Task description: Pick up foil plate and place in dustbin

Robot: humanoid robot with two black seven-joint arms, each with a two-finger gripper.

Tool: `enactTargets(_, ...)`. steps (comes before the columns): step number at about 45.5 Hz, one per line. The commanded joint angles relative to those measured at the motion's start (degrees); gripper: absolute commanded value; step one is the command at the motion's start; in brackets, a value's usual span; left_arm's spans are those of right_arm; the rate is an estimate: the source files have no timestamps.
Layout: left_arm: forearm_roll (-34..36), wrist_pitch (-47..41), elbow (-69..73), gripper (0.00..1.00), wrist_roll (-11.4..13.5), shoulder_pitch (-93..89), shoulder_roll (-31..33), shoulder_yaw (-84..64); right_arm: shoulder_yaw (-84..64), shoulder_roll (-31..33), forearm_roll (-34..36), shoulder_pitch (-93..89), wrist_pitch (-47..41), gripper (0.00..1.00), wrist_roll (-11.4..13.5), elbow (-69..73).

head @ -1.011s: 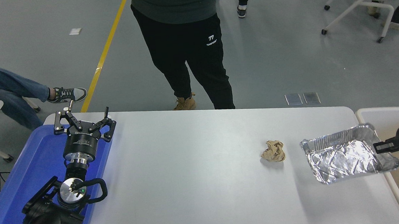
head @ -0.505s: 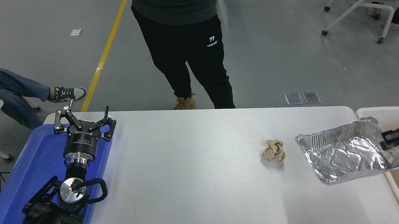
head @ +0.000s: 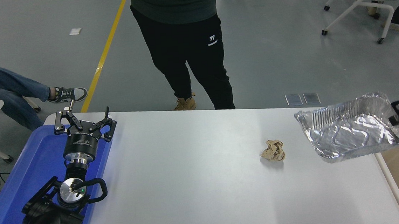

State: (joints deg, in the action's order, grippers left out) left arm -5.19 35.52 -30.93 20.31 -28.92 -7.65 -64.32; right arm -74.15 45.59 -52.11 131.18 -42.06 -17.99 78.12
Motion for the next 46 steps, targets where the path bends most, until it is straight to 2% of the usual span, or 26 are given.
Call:
enactTargets(1, 0.0, 0.0, 0.0, 1.00, 0.0, 0.0, 0.0, 0.0, -0.1, 0.1, 0.0, 5.7, -2.9, 0.00, 0.1, 0.2)
enactTargets(31, -0.1, 0.0, 0.1, 1.00, 0.1, 0.1, -0.1, 0.0, 0.0, 4.2, -1.2, 7.6, -2.9, 0.00, 0.7, 2.8)
enactTargets(46, -0.1, 0.0, 0.1, 1.00, 0.2, 0.1, -0.1, 0.0, 1.2, 7.8, -5.4, -0.1, -2.9, 0.00, 0.9, -9.2)
